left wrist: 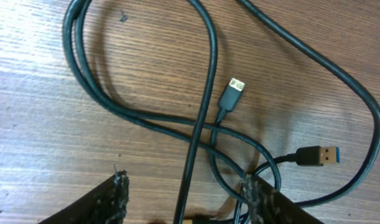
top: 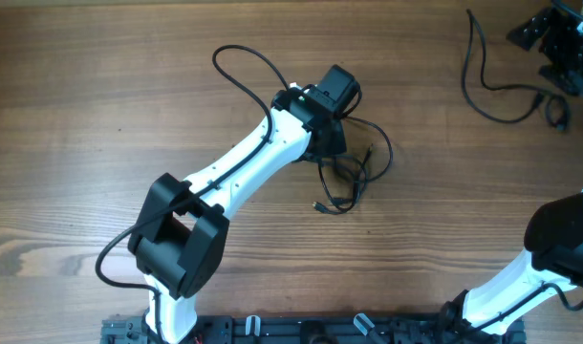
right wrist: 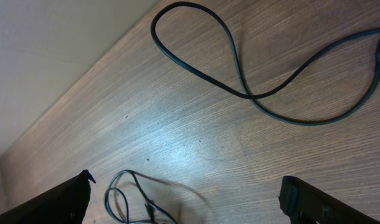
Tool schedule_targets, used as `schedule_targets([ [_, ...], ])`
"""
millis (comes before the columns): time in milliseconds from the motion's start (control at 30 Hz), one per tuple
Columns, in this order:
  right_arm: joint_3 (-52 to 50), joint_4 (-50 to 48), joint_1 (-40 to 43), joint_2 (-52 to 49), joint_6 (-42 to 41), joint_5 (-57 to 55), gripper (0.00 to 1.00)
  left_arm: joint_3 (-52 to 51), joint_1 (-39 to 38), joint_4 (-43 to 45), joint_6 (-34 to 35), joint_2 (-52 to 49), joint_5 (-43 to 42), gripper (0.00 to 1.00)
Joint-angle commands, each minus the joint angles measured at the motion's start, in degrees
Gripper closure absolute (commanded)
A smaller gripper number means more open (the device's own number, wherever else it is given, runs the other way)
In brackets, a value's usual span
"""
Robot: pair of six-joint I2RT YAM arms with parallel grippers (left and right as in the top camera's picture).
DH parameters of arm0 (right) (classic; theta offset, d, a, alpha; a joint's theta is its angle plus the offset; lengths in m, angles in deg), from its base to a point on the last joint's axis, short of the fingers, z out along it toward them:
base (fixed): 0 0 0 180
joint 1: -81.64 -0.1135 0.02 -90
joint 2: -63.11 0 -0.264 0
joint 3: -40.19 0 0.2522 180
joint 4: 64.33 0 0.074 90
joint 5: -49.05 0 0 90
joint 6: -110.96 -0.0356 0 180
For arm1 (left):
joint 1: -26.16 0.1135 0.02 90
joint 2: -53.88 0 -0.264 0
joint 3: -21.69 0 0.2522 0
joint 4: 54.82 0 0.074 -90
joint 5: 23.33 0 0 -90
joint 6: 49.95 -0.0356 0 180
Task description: Untangle cables
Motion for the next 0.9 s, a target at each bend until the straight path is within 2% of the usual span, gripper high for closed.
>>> schedule_targets([
  [0, 0.8, 0.1, -0.2, 0.3, 1.4, -0.6, 0.01, -2.9, -1.1, 1.7, 0.0, -0.9, 0.9, 0.41],
  [100, 0.8, 0.1, -0.2, 0.3, 1.6, -0.9, 0.01, -4.8, -1.9, 4.1, 0.0, -1.2, 0.7, 0.48],
  [200, 0.8, 0.1, -0.2, 0.3, 1.6, -1.7, 0.01, -6.1, -2.1, 4.8, 0.2, -1.9, 0.7, 0.49],
  [267, 0.8, 0.1, -0.2, 0.3, 1.6, -1.7, 0.01, -6.2, -2.1, 4.8, 0.2, -2.4, 0.7, 0.54],
  [300, 0.8, 0.1, -0.2, 0.3, 1.6, -1.7, 0.01, -6.2, -2.1, 4.9, 0.2, -2.6, 0.8, 0.62],
  [400, 0.8, 0.0, -0.2, 0.3, 1.6, -1.7, 0.01, -6.2, -2.1, 5.6, 0.2, -2.6, 1.0, 0.77],
  [433, 0.8, 0.0, -0.2, 0.3, 1.6, -1.7, 0.01, -6.2, -2.1, 6.1, 0.2, -2.6, 1.3, 0.96],
  [533, 0.8, -0.1, -0.2, 0.3, 1.6, -1.7, 0.01, -5.7, -1.9, 6.3, -1.1, -1.5, 4.9, 0.96],
  [600, 0.8, -0.2, -0.2, 0.3, 1.9, -1.6, 0.0, -3.0, -1.4, 5.1, -6.5, 1.6, 5.9, 0.96],
  [733, 0.8, -0.1, -0.2, 0.3, 2.5, -1.6, 0.01, 7.3, -0.3, 2.5, -11.1, 13.3, 6.5, 0.96],
  [867, 0.8, 0.1, -0.3, 0.3, 2.6, -1.6, 0.01, 10.9, -0.3, 7.9, -11.0, 26.0, 6.5, 0.96],
])
